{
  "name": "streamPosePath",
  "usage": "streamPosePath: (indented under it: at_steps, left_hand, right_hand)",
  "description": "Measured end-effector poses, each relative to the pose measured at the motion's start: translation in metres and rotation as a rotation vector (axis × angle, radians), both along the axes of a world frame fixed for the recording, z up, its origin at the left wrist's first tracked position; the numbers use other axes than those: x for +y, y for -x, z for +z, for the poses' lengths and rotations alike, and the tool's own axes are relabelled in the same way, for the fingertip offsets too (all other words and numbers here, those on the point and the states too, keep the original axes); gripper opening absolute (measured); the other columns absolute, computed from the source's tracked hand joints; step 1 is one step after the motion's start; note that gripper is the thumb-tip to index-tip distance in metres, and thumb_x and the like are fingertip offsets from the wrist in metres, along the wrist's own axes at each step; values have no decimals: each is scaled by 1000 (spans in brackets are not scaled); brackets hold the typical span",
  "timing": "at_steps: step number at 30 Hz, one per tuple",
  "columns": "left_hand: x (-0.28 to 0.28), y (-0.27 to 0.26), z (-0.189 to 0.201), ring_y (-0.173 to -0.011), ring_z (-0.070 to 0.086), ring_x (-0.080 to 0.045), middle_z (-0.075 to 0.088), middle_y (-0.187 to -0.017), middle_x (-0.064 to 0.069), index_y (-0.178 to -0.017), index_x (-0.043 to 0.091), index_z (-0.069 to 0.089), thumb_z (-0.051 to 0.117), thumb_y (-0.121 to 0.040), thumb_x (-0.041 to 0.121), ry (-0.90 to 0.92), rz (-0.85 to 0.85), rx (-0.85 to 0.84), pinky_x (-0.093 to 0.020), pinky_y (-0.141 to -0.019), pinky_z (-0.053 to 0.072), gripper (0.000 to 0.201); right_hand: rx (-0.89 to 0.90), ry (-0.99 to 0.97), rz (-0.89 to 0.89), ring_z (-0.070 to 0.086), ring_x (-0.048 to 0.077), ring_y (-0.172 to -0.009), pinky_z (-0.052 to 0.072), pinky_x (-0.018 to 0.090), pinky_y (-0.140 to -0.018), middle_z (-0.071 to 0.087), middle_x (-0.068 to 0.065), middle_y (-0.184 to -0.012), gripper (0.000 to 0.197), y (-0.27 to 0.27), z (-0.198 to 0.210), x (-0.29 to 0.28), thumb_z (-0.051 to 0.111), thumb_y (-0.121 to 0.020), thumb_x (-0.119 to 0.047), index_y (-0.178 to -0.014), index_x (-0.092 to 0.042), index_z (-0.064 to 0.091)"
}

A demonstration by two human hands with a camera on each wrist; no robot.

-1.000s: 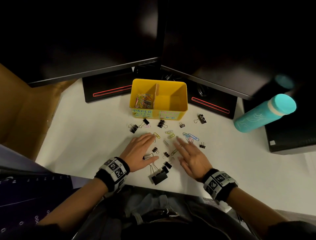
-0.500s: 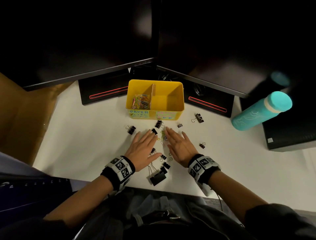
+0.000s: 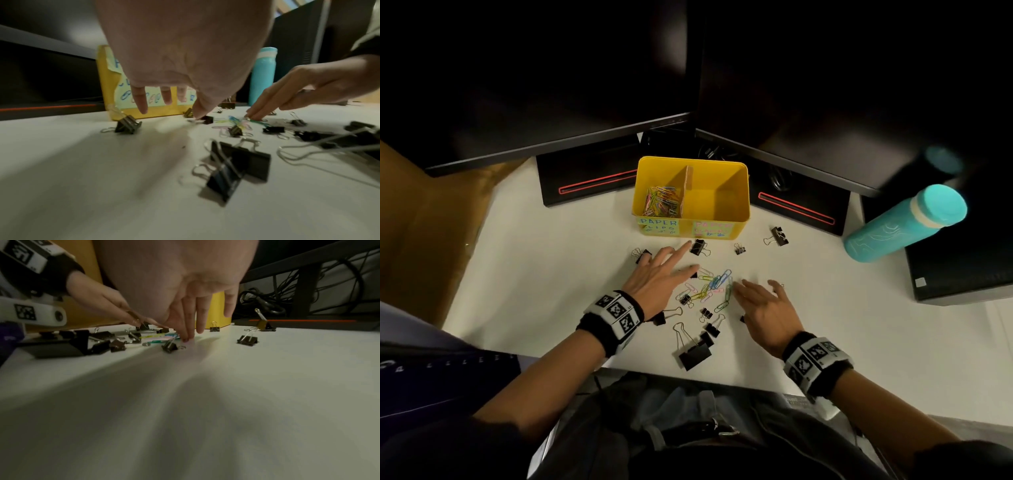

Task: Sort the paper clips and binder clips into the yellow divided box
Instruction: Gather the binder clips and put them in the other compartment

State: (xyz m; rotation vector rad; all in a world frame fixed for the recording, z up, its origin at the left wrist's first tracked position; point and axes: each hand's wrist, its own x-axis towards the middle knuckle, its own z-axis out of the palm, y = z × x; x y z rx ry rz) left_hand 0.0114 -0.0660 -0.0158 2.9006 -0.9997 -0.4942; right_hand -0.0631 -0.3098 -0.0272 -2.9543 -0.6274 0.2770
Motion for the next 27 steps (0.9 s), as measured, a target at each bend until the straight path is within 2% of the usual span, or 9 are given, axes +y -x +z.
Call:
streamPosePath:
  at_steps: [2, 4, 6, 8, 10, 12, 16, 23, 27]
  left_hand:
    - [5, -2, -1, -133, 18, -28, 1, -158, -8, -143, 28, 23, 51, -68, -13, -6, 53, -43, -45, -99, 33, 90]
    - [10, -3, -3, -125, 28, -29, 23, -152, -12, -141, 19, 32, 54, -65, -16, 31, 99, -89, -45, -93, 40, 86]
    - [13, 1, -4, -108, 41, -27, 50, -127, -10, -127, 11, 51, 59, -64, -16, 138, 129, -111, -41, -77, 50, 69]
    - [15, 6, -6, -97, 49, -23, 58, -106, -6, -106, 9, 64, 64, -72, -7, 238, 148, -36, -38, -65, 53, 37]
    - [18, 11, -8, -94, 54, -19, 60, -102, -3, -101, 11, 64, 67, -80, 10, 323, 238, 115, -34, -70, 52, 22]
    - [17, 12, -10, -86, 54, -14, 60, -98, -1, -100, 12, 64, 75, -76, 20, 402, 323, 215, -30, -74, 50, 28]
    - [3, 13, -8, -79, 49, -10, 54, -90, 6, -96, 15, 61, 81, -67, 23, 454, 318, 293, -29, -71, 49, 36]
    - [-6, 15, -10, -79, 53, -9, 56, -90, 8, -94, 17, 67, 77, -74, 19, 445, 182, 432, -28, -73, 49, 22]
    - [0, 8, -6, -74, 56, -11, 61, -84, 3, -98, 14, 66, 79, -70, 25, 621, 300, 381, -27, -70, 50, 33]
  right_hand:
    - [-19, -44, -3, 63, 24, -107, 51, 48, -86, 66, 6, -119, 60, -12, 1, 12, 73, -60, -3, -119, -9, 61]
    - [6, -76, -23, 61, 29, -108, 53, 46, -83, 63, 11, -124, 63, -27, 3, 21, 65, -62, 8, -122, -5, 57]
    - [57, -78, 12, 55, 31, -114, 52, 45, -84, 55, 13, -133, 68, -40, 2, 25, 58, -66, 13, -131, -5, 49]
    - [89, -83, 97, 53, 32, -116, 50, 45, -83, 50, 12, -138, 66, -44, 0, 23, 54, -71, 12, -134, -7, 46]
    - [81, -104, 127, 55, 32, -111, 52, 44, -79, 52, 13, -135, 60, -43, 0, 15, 60, -75, 6, -131, -9, 49]
    - [106, -185, 23, 54, 30, -109, 54, 43, -82, 52, 13, -130, 54, -40, 2, 3, 68, -80, -14, -131, -10, 49]
    - [241, -256, -137, 48, 23, -101, 50, 37, -85, 47, 9, -116, 76, -39, 1, -11, 78, -69, -43, -130, -10, 46]
    - [317, -394, -265, 56, 21, -90, 50, 36, -78, 54, 6, -106, 65, -56, -4, 18, 83, -64, -33, -115, -11, 51]
    - [322, -495, -298, 57, 20, -76, 54, 39, -74, 57, 6, -94, 56, -64, -3, 18, 85, -63, -22, -108, -6, 56]
